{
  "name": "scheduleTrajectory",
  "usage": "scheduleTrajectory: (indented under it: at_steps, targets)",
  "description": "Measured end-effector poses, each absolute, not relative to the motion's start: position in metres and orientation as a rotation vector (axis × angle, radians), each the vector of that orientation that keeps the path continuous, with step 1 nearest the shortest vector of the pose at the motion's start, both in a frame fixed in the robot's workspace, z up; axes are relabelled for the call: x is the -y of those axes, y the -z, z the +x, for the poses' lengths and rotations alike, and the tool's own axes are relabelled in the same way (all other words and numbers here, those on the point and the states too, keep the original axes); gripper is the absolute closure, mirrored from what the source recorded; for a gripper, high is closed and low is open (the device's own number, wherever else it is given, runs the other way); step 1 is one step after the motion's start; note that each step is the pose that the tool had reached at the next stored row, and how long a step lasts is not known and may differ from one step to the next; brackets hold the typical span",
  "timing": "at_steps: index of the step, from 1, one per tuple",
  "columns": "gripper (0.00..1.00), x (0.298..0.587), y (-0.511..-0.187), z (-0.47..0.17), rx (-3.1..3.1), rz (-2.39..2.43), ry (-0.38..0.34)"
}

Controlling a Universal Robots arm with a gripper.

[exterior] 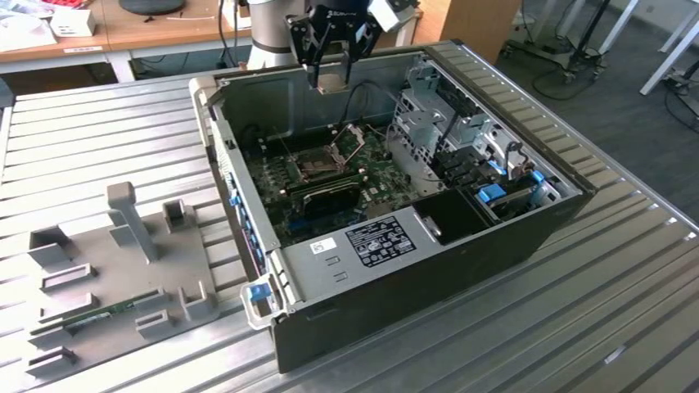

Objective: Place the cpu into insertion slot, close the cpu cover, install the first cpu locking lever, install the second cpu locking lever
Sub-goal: 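Place the cpu into insertion slot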

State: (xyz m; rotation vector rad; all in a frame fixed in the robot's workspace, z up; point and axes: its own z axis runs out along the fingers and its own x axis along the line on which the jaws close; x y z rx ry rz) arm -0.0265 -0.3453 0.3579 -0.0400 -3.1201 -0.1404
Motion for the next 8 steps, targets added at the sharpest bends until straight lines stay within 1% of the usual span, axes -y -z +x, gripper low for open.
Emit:
scheduleTrajectory:
  at_steps: [8]
  targets:
    - [0.46, 0.3454, -0.3531, -0.0269, 3.121, -0.040, 0.140]
